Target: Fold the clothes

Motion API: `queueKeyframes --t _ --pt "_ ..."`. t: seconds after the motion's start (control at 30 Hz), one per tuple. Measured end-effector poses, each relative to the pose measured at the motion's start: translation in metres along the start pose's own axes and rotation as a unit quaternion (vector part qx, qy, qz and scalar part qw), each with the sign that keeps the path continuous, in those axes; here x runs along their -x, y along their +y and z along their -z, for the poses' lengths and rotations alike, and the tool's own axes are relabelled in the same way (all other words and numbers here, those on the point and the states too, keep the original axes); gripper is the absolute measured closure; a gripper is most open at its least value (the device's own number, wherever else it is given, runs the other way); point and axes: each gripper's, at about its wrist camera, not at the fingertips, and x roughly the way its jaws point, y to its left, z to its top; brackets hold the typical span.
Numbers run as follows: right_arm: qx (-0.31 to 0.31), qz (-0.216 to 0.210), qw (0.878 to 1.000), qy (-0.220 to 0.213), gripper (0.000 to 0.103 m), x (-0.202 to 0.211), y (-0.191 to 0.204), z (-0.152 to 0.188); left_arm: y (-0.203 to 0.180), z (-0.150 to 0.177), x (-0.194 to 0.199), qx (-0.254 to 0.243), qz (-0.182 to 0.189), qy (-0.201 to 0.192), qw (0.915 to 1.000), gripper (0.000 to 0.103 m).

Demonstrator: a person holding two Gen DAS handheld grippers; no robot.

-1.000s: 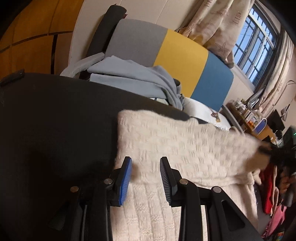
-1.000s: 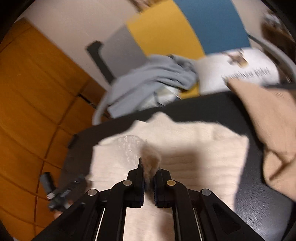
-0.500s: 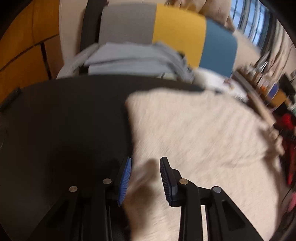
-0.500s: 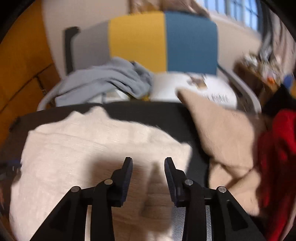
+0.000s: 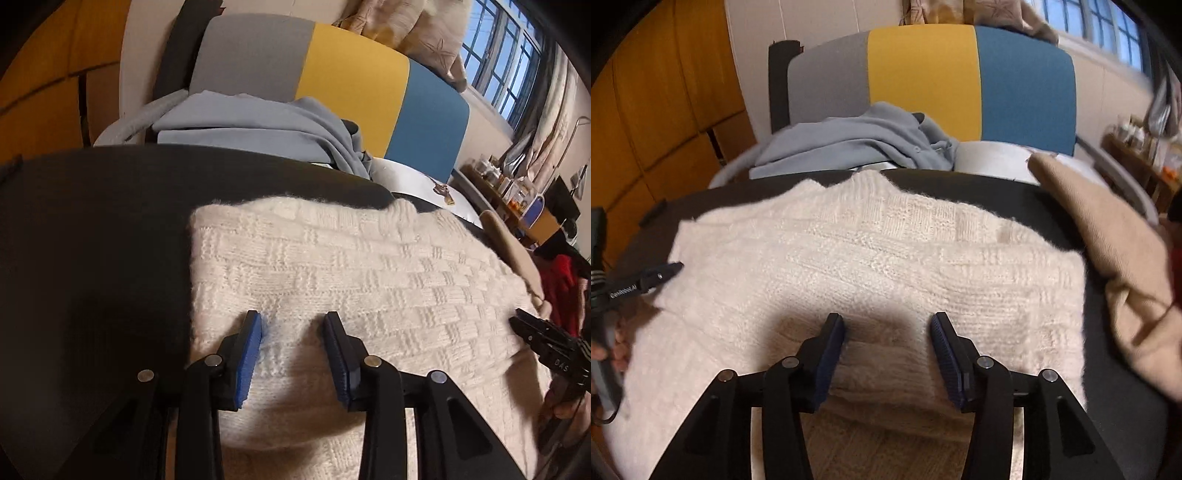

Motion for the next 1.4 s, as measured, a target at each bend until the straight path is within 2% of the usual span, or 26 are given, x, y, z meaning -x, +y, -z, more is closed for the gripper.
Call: queueKeyframes --t 0.1,0.17,0.23,0.33,0.47,0.6,0.63,0.67,0.73,0.8,0.9,1.0,1.1,1.17,1.2,1.23,1.3,1.4 --pt "-0.001 -0.024 1.000 0.007 0.051 -0.003 -0.005 -0.006 -0.012 -0.014 0.001 -0.033 -0.011 0.014 0.9993 0.067" --pt "0.006 -0.036 0.999 0.019 0.050 -0.013 -0.002 -0.020 -0.024 -0.029 0.004 -0.060 0.000 0.006 0.9982 0.064" --pt "0.013 -0.049 0.998 0.031 0.050 -0.022 0.001 -0.035 -0.042 -0.047 0.002 -0.097 0.009 -0.008 0.9952 0.057" --pt "0.024 -0.069 0.996 0.049 0.050 -0.035 0.005 -0.056 -0.065 -0.076 -0.015 -0.142 0.023 -0.006 0.9896 0.057" --pt "0.039 -0.094 0.992 0.072 0.053 -0.053 0.011 -0.084 -0.090 -0.101 -0.055 -0.170 0.052 0.038 0.9833 0.057" --pt "0.053 -0.117 0.987 0.095 0.053 -0.072 0.017 -0.111 -0.109 -0.103 -0.098 -0.197 0.057 0.096 0.9740 0.058" --pt "0.050 -0.095 0.991 0.083 0.053 -0.076 0.015 -0.108 -0.110 -0.100 -0.102 -0.198 0.047 0.093 0.9747 0.055" --pt "0.046 -0.073 0.994 0.072 0.054 -0.080 0.013 -0.105 -0.111 -0.094 -0.102 -0.193 0.030 0.071 0.9783 0.055" --pt "0.040 -0.028 0.998 0.050 0.062 -0.089 0.009 -0.099 -0.113 -0.084 -0.102 -0.183 -0.003 0.029 0.9826 0.054" --pt "0.034 0.017 0.999 0.028 0.060 -0.097 0.005 -0.093 -0.118 -0.078 -0.101 -0.181 -0.028 0.013 0.9829 0.053" --pt "0.047 0.038 0.998 0.029 0.056 -0.096 0.015 -0.093 -0.118 -0.076 -0.100 -0.164 -0.043 0.006 0.9854 0.049" --pt "0.044 0.032 0.998 0.026 0.055 -0.092 0.013 -0.093 -0.113 -0.079 -0.102 -0.148 -0.029 0.010 0.9885 0.048" --pt "0.043 0.025 0.998 0.024 0.053 -0.091 0.016 -0.095 -0.116 -0.085 -0.103 -0.155 -0.033 0.018 0.9873 0.048" --pt "0.038 0.031 0.998 0.028 0.052 -0.085 0.017 -0.100 -0.113 -0.092 -0.092 -0.141 -0.029 0.022 0.9894 0.049" --pt "0.032 0.031 0.999 0.016 0.051 -0.073 0.013 -0.101 -0.111 -0.093 -0.078 -0.129 -0.026 0.007 0.9912 0.049" --pt "0.026 0.018 1.000 -0.001 0.043 -0.055 0.011 -0.098 -0.109 -0.093 -0.063 -0.119 -0.022 -0.008 0.9927 0.049" --pt "0.015 0.002 1.000 -0.016 0.036 -0.025 0.007 -0.090 -0.106 -0.088 -0.031 -0.100 -0.006 -0.036 0.9943 0.049" --pt "-0.013 -0.016 0.999 -0.029 0.031 0.016 -0.001 -0.065 -0.097 -0.059 0.010 -0.089 0.009 -0.046 0.9949 0.049"
